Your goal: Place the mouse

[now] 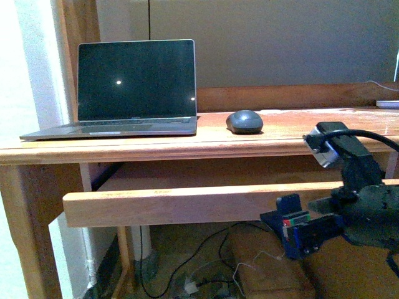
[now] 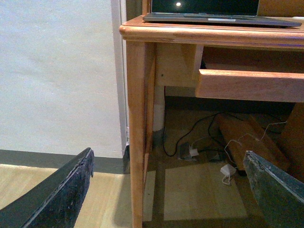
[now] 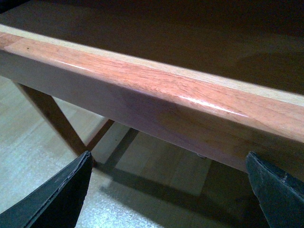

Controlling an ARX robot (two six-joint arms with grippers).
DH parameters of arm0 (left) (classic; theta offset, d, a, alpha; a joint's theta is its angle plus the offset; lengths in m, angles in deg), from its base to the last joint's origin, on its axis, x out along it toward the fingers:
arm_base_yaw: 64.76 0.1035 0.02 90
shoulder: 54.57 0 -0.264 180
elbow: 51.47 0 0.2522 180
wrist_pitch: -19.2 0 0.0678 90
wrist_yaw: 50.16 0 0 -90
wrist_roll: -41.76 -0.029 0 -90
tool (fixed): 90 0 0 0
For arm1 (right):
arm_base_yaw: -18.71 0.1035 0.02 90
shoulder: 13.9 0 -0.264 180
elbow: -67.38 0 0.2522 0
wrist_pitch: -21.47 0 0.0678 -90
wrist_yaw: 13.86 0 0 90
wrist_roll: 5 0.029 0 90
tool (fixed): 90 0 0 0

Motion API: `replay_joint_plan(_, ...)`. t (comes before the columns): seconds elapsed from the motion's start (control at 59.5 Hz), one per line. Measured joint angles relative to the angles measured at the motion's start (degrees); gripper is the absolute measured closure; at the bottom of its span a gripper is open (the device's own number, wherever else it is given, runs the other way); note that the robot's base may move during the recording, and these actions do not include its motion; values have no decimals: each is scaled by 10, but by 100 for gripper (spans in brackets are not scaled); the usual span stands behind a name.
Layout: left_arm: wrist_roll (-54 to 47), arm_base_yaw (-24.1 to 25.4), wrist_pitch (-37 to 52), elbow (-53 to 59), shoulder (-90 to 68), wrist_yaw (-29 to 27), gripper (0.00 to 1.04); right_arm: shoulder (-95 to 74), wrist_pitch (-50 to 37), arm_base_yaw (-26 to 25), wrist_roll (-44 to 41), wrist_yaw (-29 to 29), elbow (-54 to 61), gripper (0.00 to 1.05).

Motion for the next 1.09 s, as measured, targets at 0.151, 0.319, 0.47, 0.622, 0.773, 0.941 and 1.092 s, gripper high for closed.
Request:
replay_joint_plan(0.151,0,0,0,0,0,0,8,-41,8,20,2,33,-53,7)
replay_joint_plan(0.319,0,0,0,0,0,0,8,-75,16,37,4,63,-100,7)
replay_joint_plan(0.47,0,0,0,0,0,0,8,-98,24,47,15,86,-129,7)
replay_joint_plan(0.622,0,0,0,0,0,0,8,-106,28,54,24,89,-138,7)
replay_joint_plan(0.773,0,0,0,0,0,0,8,-90,28,42,30,75,-128,7)
replay_joint_plan(0.941,0,0,0,0,0,0,8,3,35,-11,73,82,-71,7)
replay_joint_plan(1.092,0,0,0,0,0,0,8,112,29,-61,109,50,20,7)
